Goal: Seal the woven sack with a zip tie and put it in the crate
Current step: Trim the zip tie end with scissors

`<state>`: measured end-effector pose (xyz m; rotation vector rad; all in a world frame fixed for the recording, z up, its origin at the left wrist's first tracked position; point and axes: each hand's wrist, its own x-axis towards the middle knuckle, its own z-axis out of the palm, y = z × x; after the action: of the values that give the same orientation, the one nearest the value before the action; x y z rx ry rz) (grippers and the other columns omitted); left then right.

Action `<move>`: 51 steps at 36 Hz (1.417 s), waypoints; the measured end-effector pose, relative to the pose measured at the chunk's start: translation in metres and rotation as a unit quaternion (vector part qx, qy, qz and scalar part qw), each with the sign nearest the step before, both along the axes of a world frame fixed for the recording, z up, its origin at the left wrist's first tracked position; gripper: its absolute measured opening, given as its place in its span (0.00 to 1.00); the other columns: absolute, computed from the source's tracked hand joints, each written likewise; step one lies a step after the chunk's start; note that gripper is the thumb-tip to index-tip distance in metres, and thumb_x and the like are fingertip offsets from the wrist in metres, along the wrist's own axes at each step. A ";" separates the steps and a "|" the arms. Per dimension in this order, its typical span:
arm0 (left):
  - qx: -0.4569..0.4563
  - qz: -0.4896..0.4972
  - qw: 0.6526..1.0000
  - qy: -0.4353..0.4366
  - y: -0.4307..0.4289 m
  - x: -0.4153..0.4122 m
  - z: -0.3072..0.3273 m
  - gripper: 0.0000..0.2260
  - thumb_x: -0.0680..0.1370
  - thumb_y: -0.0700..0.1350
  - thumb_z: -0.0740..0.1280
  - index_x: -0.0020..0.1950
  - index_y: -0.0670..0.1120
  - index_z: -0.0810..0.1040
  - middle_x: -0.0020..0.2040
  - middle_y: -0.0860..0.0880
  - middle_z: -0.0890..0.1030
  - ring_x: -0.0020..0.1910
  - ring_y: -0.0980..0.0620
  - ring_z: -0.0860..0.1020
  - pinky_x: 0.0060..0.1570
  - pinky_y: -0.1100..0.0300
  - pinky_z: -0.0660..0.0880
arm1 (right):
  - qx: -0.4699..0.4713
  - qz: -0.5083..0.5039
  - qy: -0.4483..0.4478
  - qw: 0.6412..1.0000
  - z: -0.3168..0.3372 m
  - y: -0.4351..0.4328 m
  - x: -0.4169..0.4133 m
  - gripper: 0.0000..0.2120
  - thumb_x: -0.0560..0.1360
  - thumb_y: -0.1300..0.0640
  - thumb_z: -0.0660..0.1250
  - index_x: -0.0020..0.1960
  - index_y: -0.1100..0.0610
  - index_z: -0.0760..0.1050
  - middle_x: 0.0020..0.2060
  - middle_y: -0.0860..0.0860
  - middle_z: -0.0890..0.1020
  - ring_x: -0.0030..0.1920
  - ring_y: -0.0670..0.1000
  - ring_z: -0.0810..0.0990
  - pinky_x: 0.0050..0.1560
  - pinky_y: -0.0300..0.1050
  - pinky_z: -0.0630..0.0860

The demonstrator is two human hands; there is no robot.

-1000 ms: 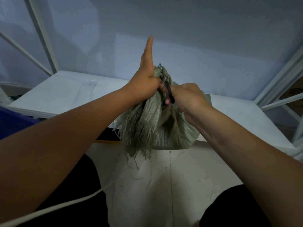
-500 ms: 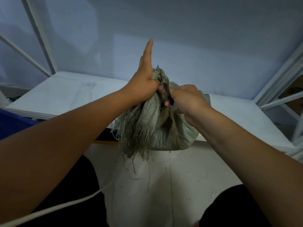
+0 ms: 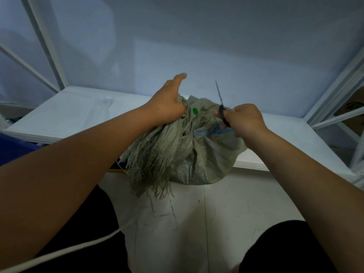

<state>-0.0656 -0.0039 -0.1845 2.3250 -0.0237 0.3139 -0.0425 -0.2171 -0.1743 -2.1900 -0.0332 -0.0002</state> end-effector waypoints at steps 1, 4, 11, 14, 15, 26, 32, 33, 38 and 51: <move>0.020 0.001 1.000 0.007 0.000 0.000 0.000 0.35 0.76 0.38 0.66 0.80 0.53 0.57 0.75 0.44 0.65 0.71 0.48 0.67 0.62 0.62 0.64 | -0.006 -0.004 0.008 1.000 -0.002 -0.003 0.002 0.24 0.69 0.39 0.76 0.40 0.61 0.82 0.35 0.55 0.87 0.33 0.53 0.79 0.39 0.49 0.77; 0.077 -0.003 0.996 0.035 0.000 -0.001 -0.003 0.27 0.75 0.41 0.65 0.74 0.53 0.68 0.69 0.47 0.73 0.67 0.47 0.72 0.66 0.56 0.68 | -0.026 -0.004 0.036 0.999 -0.010 -0.010 0.008 0.23 0.71 0.39 0.74 0.43 0.61 0.80 0.42 0.58 0.86 0.35 0.54 0.79 0.38 0.48 0.77; 0.152 -0.029 0.984 0.092 0.001 0.004 -0.011 0.23 0.73 0.42 0.66 0.68 0.54 0.75 0.63 0.49 0.77 0.60 0.49 0.76 0.62 0.52 0.74 | -0.125 -0.002 0.051 0.991 -0.023 -0.017 0.022 0.24 0.71 0.40 0.74 0.47 0.63 0.81 0.44 0.60 0.86 0.40 0.58 0.83 0.42 0.51 0.80; 0.178 -0.042 0.979 0.095 -0.001 0.008 -0.016 0.21 0.75 0.42 0.65 0.67 0.53 0.75 0.62 0.49 0.77 0.57 0.50 0.74 0.54 0.58 0.72 | -0.155 -0.005 0.038 0.987 -0.024 -0.017 0.024 0.21 0.71 0.42 0.74 0.44 0.61 0.80 0.43 0.59 0.86 0.45 0.60 0.85 0.48 0.55 0.82; 0.183 -0.045 0.977 0.095 -0.001 0.009 -0.018 0.21 0.75 0.42 0.66 0.67 0.54 0.75 0.62 0.49 0.77 0.55 0.51 0.73 0.52 0.59 0.70 | -0.170 -0.005 0.034 0.985 -0.024 -0.017 0.024 0.19 0.72 0.44 0.73 0.41 0.61 0.78 0.43 0.59 0.85 0.44 0.60 0.85 0.46 0.54 0.82; 0.130 -0.116 0.985 0.008 -0.018 0.002 -0.018 0.19 0.75 0.64 0.68 0.47 0.50 0.86 0.40 0.54 0.83 0.37 0.61 0.78 0.37 0.60 0.71 | -0.177 -0.007 -0.048 0.983 -0.021 -0.010 0.027 0.19 0.72 0.48 0.74 0.30 0.59 0.73 0.29 0.54 0.80 0.30 0.52 0.76 0.28 0.43 0.69; 0.150 -0.119 0.982 -0.006 -0.034 0.002 -0.018 0.24 0.71 0.71 0.66 0.47 0.52 0.85 0.37 0.52 0.82 0.36 0.56 0.79 0.38 0.57 0.75 | -0.088 0.019 -0.081 0.993 -0.015 0.011 0.012 0.16 0.72 0.51 0.76 0.40 0.65 0.81 0.32 0.53 0.80 0.32 0.51 0.76 0.34 0.46 0.74; 0.154 -0.116 0.981 -0.007 -0.035 0.002 -0.018 0.23 0.72 0.69 0.66 0.47 0.50 0.84 0.35 0.51 0.81 0.34 0.55 0.79 0.37 0.57 0.74 | -0.081 0.023 -0.081 0.993 -0.014 0.013 0.009 0.15 0.72 0.52 0.75 0.42 0.65 0.82 0.33 0.54 0.81 0.32 0.51 0.77 0.36 0.48 0.77; 0.155 -0.115 0.981 -0.004 -0.031 0.002 -0.020 0.22 0.73 0.67 0.68 0.46 0.48 0.85 0.33 0.46 0.80 0.32 0.50 0.78 0.34 0.57 0.72 | -0.058 0.039 -0.041 0.997 -0.019 0.016 0.006 0.15 0.73 0.51 0.75 0.34 0.58 0.77 0.29 0.52 0.77 0.30 0.52 0.74 0.33 0.45 0.70; 0.138 -0.115 0.981 0.077 -0.040 0.003 -0.021 0.15 0.74 0.54 0.73 0.42 0.42 0.82 0.30 0.49 0.76 0.29 0.53 0.72 0.30 0.60 0.64 | 0.118 0.046 0.131 0.983 -0.034 0.021 -0.002 0.14 0.77 0.55 0.74 0.37 0.61 0.76 0.28 0.57 0.79 0.27 0.55 0.77 0.29 0.47 0.79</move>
<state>-0.0631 -0.0443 -0.2053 2.5825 -0.2725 0.0127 -0.0441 -0.1962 -0.2082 -1.9334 0.0137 0.3202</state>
